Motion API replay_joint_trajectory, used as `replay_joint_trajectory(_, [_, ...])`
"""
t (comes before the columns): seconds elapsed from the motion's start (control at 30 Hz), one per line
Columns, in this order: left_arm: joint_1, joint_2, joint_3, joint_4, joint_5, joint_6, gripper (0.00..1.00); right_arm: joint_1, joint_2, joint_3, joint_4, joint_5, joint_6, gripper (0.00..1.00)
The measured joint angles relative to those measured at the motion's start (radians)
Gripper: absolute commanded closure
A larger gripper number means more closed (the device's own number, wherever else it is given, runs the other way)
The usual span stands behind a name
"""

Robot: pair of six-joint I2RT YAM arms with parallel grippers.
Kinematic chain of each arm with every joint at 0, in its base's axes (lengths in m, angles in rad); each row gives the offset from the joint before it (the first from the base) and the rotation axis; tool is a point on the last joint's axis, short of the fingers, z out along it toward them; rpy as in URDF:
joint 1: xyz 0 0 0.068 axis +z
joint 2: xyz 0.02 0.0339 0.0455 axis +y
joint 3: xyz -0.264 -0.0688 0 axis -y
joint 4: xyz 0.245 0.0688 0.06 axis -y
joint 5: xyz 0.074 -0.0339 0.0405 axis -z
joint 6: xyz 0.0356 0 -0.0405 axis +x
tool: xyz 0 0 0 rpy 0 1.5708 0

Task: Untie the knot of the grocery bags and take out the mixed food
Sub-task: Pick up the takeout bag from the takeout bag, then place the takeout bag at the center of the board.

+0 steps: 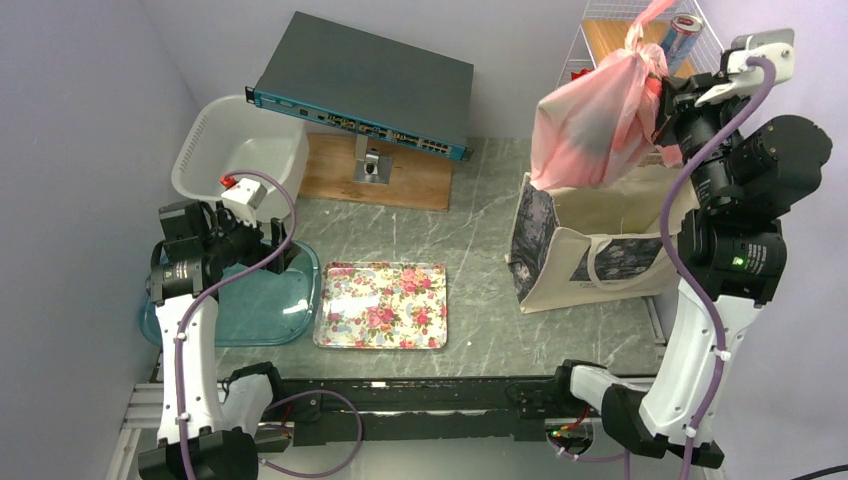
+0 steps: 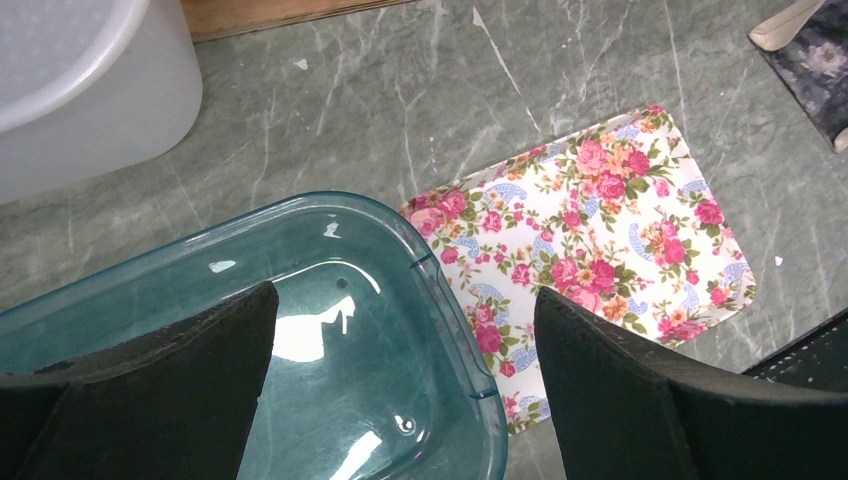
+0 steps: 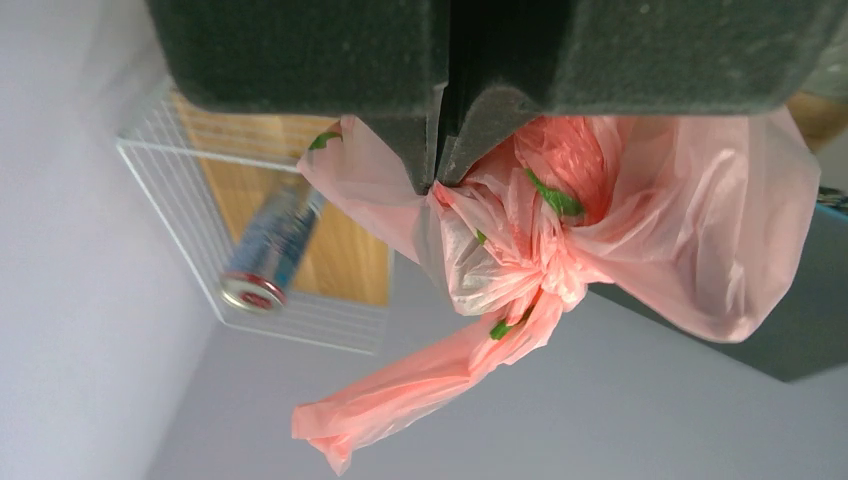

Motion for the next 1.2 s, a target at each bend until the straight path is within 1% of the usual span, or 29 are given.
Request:
replay_joint_trajectory(0.13, [0.0, 0.003, 0.0, 0.0, 0.011, -0.009, 0.01, 0.0, 0.059, 0.09, 0.005, -0.136, 0.091, 1.0])
replay_joint_trajectory(0.27, [0.0, 0.011, 0.0, 0.0, 0.014, -0.009, 0.01, 0.004, 0.101, 0.108, 0.032, -0.26, 0.195, 1.0])
replay_joint_trajectory(0.33, [0.0, 0.011, 0.0, 0.0, 0.014, -0.009, 0.01, 0.029, 0.129, 0.111, 0.043, -0.31, 0.24, 1.0])
replay_joint_trajectory(0.43, [0.0, 0.01, 0.0, -0.002, 0.012, -0.008, 0.01, 0.154, 0.182, 0.117, 0.039, -0.294, 0.246, 1.0])
replay_joint_trajectory(0.57, [0.0, 0.01, 0.0, -0.008, 0.002, -0.007, 0.01, 0.43, 0.246, 0.08, 0.0, -0.215, 0.18, 1.0])
replay_joint_trajectory(0.63, [0.0, 0.01, 0.0, -0.009, -0.003, -0.006, 0.01, 0.486, 0.255, 0.053, -0.01, -0.201, 0.16, 1.0])
replay_joint_trajectory(0.8, [0.0, 0.01, 0.0, -0.02, -0.005, 0.001, 0.01, 0.584, 0.252, -0.058, -0.016, -0.17, 0.1, 1.0])
replay_joint_trajectory(0.97, [0.0, 0.01, 0.0, -0.036, -0.001, 0.031, 0.01, 0.685, 0.227, -0.3, -0.005, -0.135, 0.016, 1.0])
replay_joint_trajectory(1.03, [0.0, 0.009, 0.0, -0.052, 0.008, 0.053, 0.01, 0.691, 0.219, -0.406, 0.002, -0.108, -0.011, 1.0])
replay_joint_trajectory(1.13, [0.0, 0.006, 0.0, -0.075, 0.022, 0.084, 0.01, 0.687, 0.192, -0.599, 0.018, -0.02, -0.058, 1.0])
replay_joint_trajectory(1.2, [0.0, 0.004, 0.0, -0.084, 0.029, 0.102, 0.01, 0.684, 0.177, -0.672, 0.024, 0.036, -0.077, 1.0])
